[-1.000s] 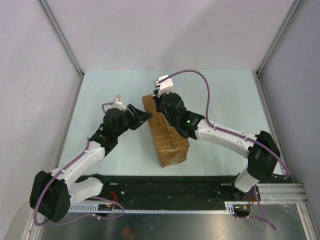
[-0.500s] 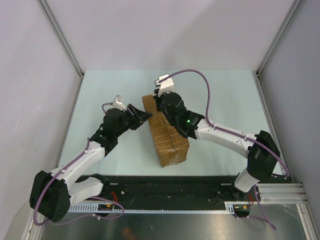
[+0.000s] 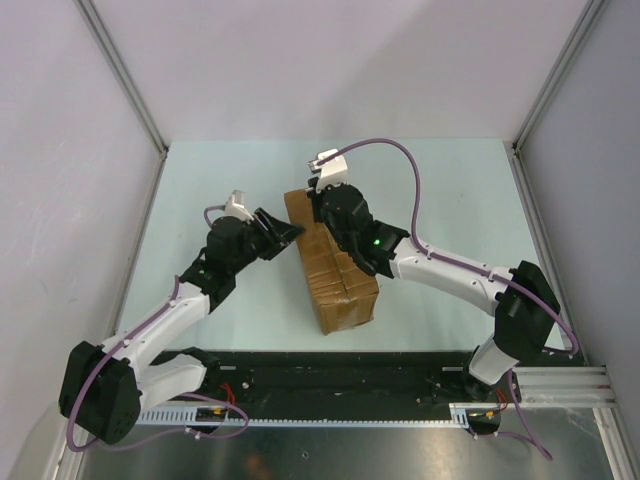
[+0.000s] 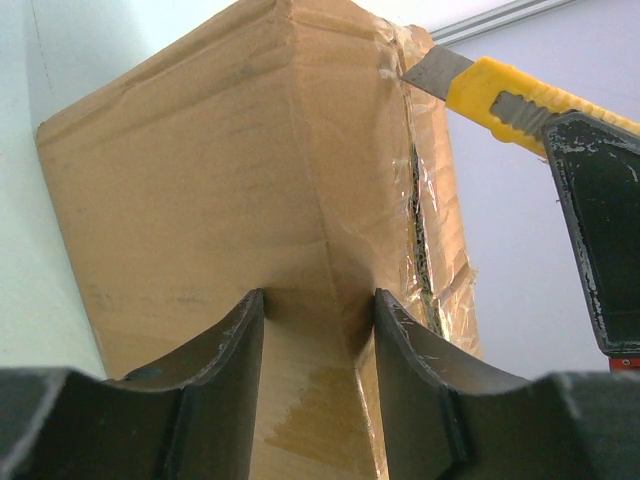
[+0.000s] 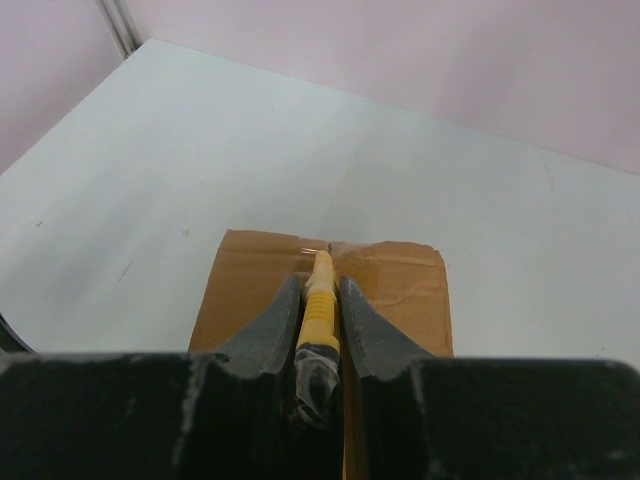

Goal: Unpack the express box
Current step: Cut the express box at the center of the board.

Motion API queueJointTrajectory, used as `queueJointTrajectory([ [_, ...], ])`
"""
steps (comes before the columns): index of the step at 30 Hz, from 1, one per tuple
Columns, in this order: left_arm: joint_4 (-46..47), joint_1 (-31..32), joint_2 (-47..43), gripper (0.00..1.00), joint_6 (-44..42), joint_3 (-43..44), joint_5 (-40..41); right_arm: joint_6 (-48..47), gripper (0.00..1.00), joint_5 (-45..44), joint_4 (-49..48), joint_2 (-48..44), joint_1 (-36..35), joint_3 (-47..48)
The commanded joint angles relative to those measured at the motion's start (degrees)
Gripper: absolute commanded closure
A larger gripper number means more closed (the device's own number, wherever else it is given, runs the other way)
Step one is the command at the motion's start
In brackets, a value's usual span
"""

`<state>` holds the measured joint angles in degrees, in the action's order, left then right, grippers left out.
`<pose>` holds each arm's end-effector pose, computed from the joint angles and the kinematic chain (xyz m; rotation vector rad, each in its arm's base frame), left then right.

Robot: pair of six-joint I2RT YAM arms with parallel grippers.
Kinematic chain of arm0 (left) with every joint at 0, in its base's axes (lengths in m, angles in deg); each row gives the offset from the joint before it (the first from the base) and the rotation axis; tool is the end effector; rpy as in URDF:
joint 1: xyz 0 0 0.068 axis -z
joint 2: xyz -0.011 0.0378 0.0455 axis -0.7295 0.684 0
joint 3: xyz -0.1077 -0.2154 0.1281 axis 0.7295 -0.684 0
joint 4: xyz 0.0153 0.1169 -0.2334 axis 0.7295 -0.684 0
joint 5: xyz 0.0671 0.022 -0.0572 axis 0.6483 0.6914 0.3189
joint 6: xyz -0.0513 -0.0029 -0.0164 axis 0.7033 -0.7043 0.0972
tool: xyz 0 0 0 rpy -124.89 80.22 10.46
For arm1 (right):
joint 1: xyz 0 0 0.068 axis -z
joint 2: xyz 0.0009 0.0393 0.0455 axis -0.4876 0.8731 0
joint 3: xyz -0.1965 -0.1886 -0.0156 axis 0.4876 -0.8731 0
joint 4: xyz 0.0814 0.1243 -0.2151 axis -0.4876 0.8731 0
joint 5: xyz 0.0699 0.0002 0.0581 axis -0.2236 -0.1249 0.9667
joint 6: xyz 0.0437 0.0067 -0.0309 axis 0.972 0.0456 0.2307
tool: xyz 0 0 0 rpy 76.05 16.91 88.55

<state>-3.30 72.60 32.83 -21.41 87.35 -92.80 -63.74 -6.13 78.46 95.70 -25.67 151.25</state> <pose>0.2171 -0.1107 0.2511 -0.4718 2.0334 -1.0885 0.2375 0.3045 0.3496 -0.3632 1.6583 0.2713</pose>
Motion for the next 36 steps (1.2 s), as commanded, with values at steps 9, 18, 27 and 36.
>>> queueJointTrajectory([
  [9,-16.69,0.87,3.00,0.67,-5.57,-2.14,2.80,-1.43,1.00,-1.19,1.98,1.29,0.27,2.56],
  [18,-18.80,0.87,1.24,0.44,-9.78,4.28,6.75,0.24,1.00,-0.14,12.62,1.73,0.36,2.48],
  [27,-18.80,0.70,4.05,0.25,-11.64,11.31,8.60,2.18,1.00,-0.40,17.80,3.05,-0.61,2.48],
  [36,-18.45,-0.01,4.67,0.12,-12.69,17.29,11.85,2.88,1.00,-0.23,18.51,2.87,-0.78,2.30],
])
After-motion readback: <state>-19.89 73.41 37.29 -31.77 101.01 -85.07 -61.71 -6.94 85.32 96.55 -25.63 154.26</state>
